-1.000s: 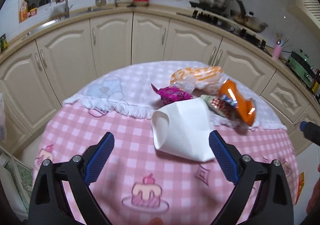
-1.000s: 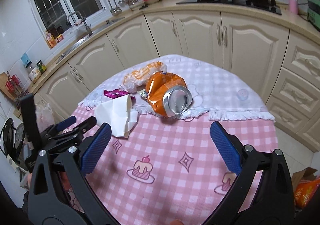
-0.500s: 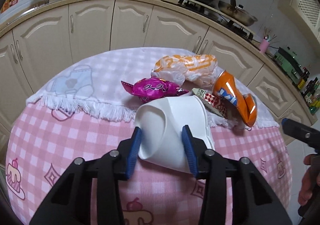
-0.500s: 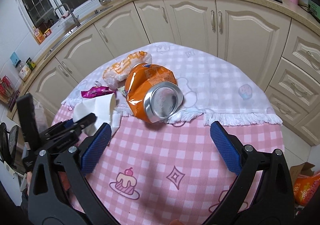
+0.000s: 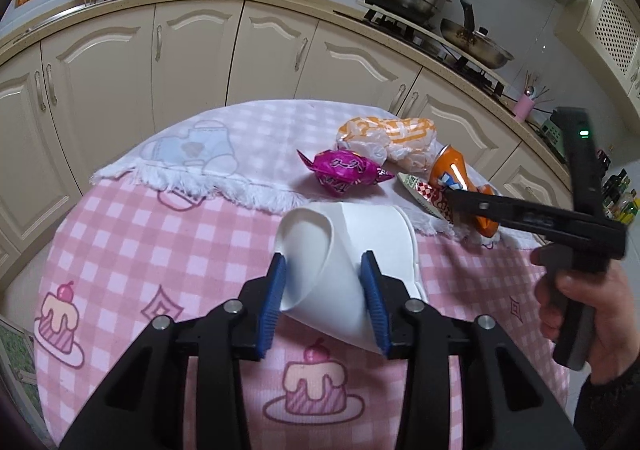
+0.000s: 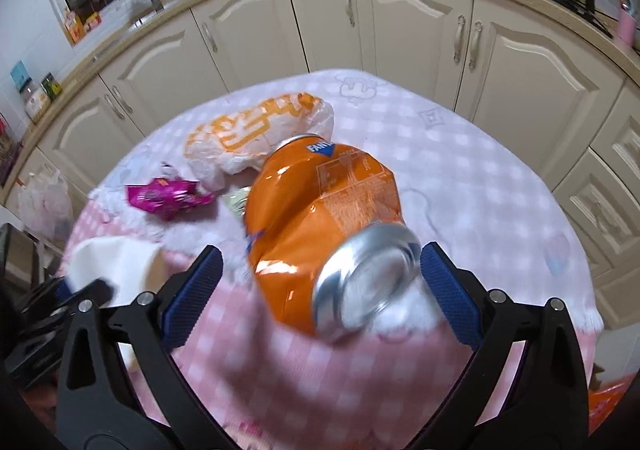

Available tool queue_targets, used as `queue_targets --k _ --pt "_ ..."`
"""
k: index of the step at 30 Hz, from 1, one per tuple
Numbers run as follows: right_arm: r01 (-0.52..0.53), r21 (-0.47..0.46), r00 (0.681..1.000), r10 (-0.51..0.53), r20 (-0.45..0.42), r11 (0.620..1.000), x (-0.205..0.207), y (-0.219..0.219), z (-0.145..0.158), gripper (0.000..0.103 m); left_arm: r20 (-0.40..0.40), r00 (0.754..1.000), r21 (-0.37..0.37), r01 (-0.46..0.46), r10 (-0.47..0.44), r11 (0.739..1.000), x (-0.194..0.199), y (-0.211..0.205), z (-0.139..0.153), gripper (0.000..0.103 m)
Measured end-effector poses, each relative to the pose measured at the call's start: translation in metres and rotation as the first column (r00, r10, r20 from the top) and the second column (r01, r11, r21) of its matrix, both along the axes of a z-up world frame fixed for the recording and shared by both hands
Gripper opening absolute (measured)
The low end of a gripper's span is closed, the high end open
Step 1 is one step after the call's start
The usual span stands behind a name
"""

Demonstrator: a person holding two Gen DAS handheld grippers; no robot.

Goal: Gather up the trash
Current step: 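Grasp the white paper cup with the left tool while the right tool grasps the crushed orange can, then carry cup and orange can to the blue bin and release them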

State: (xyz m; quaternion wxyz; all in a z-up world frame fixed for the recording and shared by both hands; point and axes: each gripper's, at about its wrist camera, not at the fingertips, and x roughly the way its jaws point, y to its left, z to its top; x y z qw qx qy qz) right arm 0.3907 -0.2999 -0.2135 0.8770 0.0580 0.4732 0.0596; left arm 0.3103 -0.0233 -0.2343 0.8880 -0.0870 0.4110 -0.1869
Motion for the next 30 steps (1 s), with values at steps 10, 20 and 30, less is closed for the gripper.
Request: queue_targets --k 10,20,30 --pt "-0.022 0.096 1.000 0.021 0.007 0.995 -0.009 -0.010 -0.001 0.084 0.012 1.000 -0.024 0.000 0.001 1.000 -0.009 0.008 0.003 0.037" --pt "-0.009 0.138 0.997 -0.003 0.082 0.990 -0.052 -0.019 0.027 0.084 0.048 0.999 -0.042 0.014 -0.012 0.999 -0.021 0.003 0.022 0.037" --pt "0.046 0.154 0.982 -0.073 0.174 0.987 -0.106 -0.055 0.067 0.084 0.107 0.991 -0.072 0.084 -0.076 0.994 -0.045 -0.031 0.054 0.037"
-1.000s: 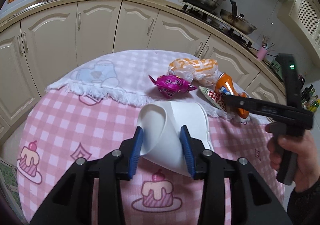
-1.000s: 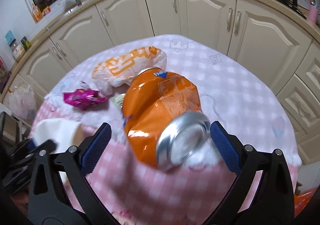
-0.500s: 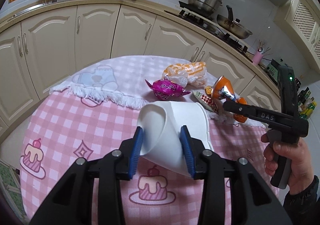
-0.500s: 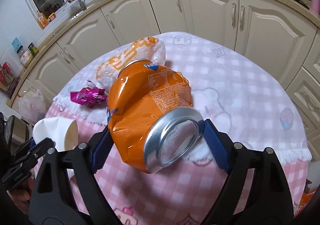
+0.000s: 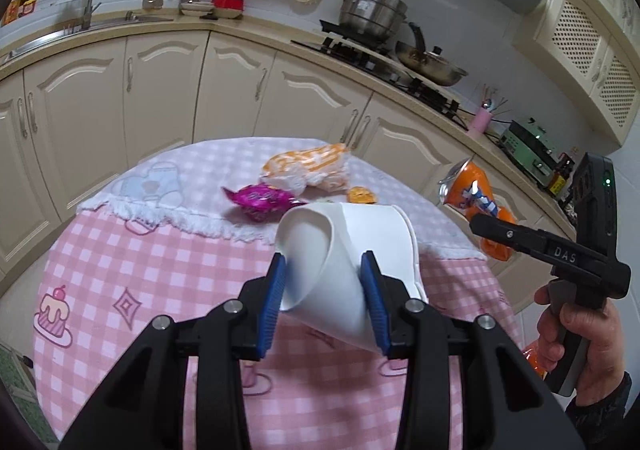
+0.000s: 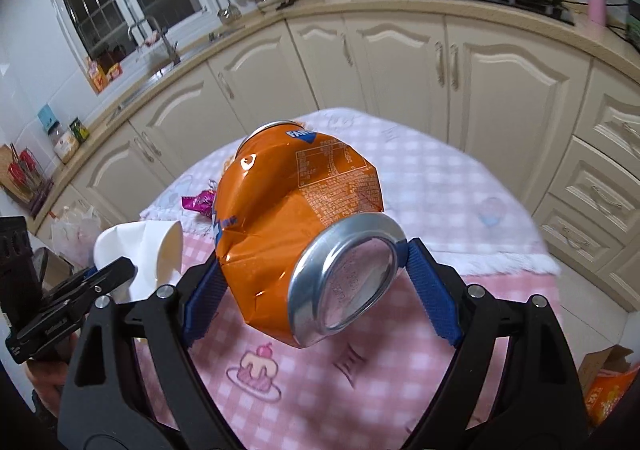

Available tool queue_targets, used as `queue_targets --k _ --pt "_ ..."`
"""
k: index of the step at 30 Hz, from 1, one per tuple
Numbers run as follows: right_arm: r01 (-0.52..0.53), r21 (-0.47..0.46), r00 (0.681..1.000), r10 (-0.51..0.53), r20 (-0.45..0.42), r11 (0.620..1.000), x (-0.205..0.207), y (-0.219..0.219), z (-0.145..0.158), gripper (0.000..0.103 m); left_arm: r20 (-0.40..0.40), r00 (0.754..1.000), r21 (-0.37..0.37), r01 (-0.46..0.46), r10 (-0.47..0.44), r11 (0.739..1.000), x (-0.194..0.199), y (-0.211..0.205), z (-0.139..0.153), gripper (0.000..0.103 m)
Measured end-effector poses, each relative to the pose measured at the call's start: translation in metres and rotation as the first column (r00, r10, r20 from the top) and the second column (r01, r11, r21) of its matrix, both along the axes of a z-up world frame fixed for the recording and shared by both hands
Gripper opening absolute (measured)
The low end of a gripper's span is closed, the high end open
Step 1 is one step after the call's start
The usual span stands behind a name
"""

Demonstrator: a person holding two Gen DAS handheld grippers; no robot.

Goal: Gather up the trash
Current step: 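Carry cup and orange can to the blue bin and release them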

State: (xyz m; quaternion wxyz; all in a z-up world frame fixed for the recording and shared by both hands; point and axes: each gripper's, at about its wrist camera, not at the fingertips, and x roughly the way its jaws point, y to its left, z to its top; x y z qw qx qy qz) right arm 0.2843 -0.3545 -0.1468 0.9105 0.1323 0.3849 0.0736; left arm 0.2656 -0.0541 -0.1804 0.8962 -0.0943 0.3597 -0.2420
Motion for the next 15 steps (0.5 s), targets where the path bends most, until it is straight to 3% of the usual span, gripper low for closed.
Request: queue_targets --k 8,15 --pt "0.129 0.020 0.988 -0.131 0.077 0.991 -0.064 -0.066 0.027 0.084 0.064 0.989 0.001 0.130 -0.130 0.991 -0.022 -0.062 0.029 0.037" --pt "0.332 0.025 0.940 -0.333 0.080 0.943 -0.150 -0.150 0.023 0.084 0.077 0.953 -0.004 0.295 -0.293 0.956 -0.046 -0.143 0.041 0.037"
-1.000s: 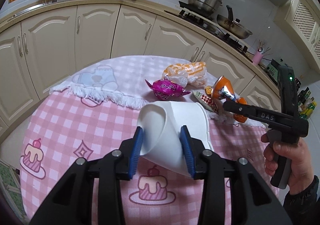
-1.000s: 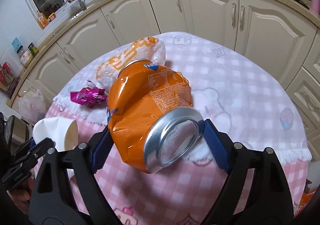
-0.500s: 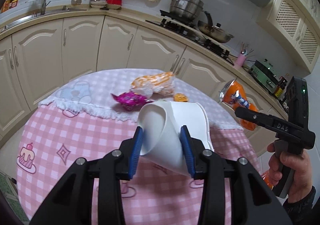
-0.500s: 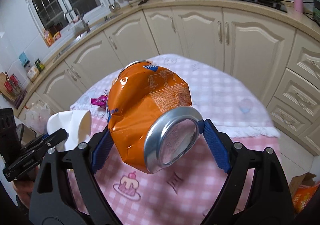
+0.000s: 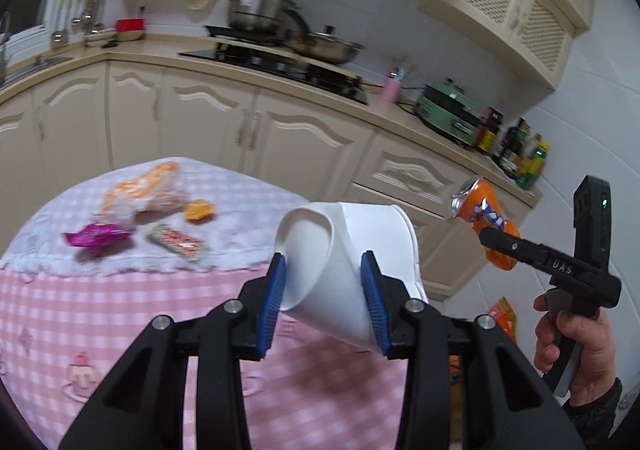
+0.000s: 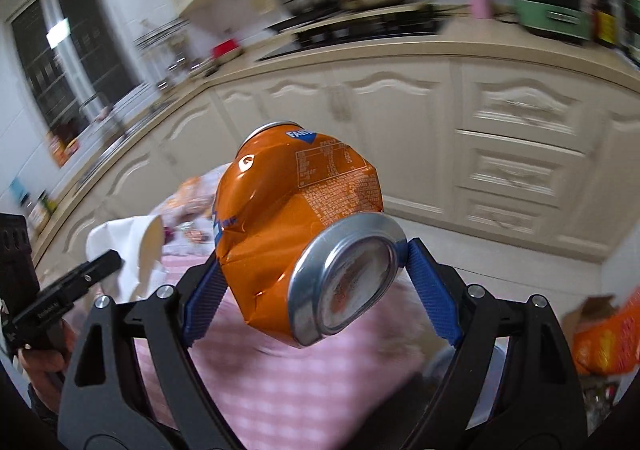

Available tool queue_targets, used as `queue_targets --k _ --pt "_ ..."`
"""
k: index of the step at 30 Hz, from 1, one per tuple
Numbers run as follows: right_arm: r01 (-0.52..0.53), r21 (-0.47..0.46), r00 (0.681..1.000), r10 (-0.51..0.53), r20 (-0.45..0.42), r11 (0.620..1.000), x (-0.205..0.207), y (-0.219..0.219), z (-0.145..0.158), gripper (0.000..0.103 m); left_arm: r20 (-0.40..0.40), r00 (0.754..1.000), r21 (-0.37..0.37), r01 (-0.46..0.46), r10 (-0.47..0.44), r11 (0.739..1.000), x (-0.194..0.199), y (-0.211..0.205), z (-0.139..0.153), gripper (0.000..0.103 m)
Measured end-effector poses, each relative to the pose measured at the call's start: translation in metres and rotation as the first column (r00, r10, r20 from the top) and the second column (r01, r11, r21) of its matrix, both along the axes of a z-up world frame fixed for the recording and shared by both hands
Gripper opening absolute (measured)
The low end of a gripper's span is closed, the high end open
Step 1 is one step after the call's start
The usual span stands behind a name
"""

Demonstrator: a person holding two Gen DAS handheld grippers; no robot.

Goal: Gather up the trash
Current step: 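Carry cup and orange can to the blue bin and release them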

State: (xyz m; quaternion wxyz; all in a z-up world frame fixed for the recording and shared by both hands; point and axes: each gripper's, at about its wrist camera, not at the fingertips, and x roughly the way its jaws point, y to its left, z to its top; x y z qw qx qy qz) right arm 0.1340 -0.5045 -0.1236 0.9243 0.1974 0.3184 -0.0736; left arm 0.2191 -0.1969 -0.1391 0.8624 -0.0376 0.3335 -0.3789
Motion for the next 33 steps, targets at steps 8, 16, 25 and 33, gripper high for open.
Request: queue_targets --k 8,16,25,33 --pt "0.234 0.049 0.968 -0.228 -0.109 0.971 -0.090 -0.086 -0.056 0.084 -0.016 0.972 0.065 0.234 -0.233 0.970 -0.040 -0.117 -0.015 0.037" --pt "0.366 0.160 0.913 -0.321 -0.251 0.917 -0.135 -0.133 -0.141 0.084 -0.105 0.909 0.210 0.417 -0.404 0.884 -0.080 -0.225 -0.069 0.038" --pt "0.424 0.247 0.869 -0.315 -0.383 0.871 -0.142 -0.154 -0.220 0.084 -0.214 0.870 0.383 0.493 -0.444 0.781 -0.093 -0.301 -0.137 0.038" --pt "0.468 0.288 0.829 -0.302 -0.470 0.835 -0.144 -0.165 -0.278 0.095 -0.250 0.861 0.520 0.505 -0.443 0.689 -0.094 -0.339 -0.180 0.038"
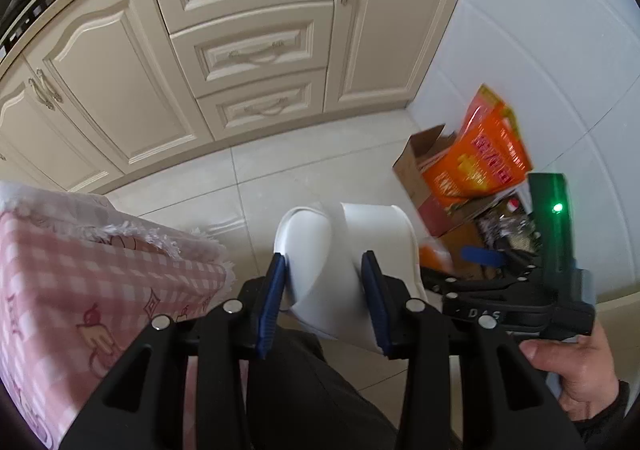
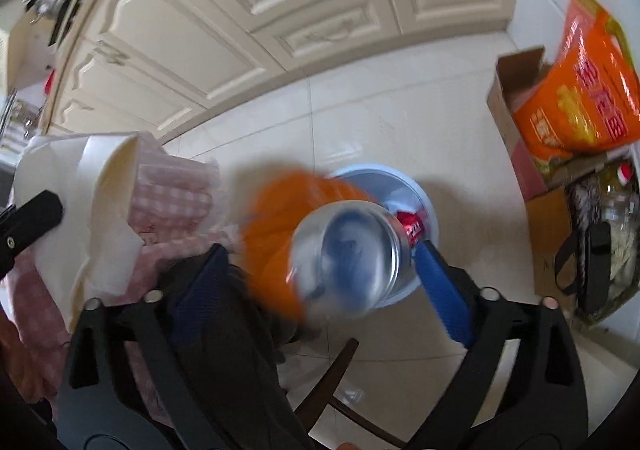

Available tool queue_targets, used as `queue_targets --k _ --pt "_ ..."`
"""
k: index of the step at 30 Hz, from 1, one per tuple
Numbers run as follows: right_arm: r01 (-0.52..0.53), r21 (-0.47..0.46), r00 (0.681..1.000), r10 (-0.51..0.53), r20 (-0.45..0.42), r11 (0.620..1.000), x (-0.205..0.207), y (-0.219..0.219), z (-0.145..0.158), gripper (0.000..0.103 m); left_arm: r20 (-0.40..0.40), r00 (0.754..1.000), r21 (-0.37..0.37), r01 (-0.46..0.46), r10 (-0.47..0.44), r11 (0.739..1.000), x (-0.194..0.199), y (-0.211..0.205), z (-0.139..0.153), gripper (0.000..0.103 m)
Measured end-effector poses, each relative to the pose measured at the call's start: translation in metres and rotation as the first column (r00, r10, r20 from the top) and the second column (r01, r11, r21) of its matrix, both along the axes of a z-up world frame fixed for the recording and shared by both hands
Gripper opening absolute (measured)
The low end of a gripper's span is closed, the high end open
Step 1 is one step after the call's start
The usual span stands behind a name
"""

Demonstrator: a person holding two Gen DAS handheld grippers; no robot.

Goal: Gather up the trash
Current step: 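Carry cup and orange can to the blue bin and release them, then return both open tools to the table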

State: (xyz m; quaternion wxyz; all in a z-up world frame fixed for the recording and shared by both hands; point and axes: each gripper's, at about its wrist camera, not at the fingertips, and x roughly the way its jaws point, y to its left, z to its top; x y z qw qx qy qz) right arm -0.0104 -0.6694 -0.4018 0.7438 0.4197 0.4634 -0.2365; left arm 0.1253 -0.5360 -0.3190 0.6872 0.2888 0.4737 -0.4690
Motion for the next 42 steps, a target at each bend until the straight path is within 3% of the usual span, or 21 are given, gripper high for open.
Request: queue_targets --k 9,11,16,30,42 --pt "0.071 -0.009 0.997 -0.070 0.022 0.997 -0.020 -0.013 0.009 0.096 -0.037 0.999 0.089 0.041 -0.038 0.995 -0.005 -0.024 -0.031 0.042" --pt "0.080 -0.015 0.996 -0.080 0.030 0.997 -0.023 -0.015 0.013 0.096 -0.041 0.999 0.103 0.039 -0.035 0.994 -0.006 -0.027 -0.036 0.071" --pt "0.083 -0.027 0.996 -0.081 0.048 0.996 -0.025 -0.016 0.024 0.096 -0.019 1.000 0.108 0.021 -0.019 0.994 -0.006 -0.029 -0.036 0.083" --pt "0.061 -0.092 0.994 -0.052 0.095 0.994 -0.008 -0.002 0.068 0.097 -0.002 0.999 -0.107 -0.032 0.032 0.994 -0.004 0.011 0.049 0.093" --pt "0.036 -0.204 0.983 0.001 0.181 0.978 0.011 0.028 0.145 0.097 0.023 0.996 -0.291 -0.073 0.083 0.954 -0.001 0.079 0.120 0.093"
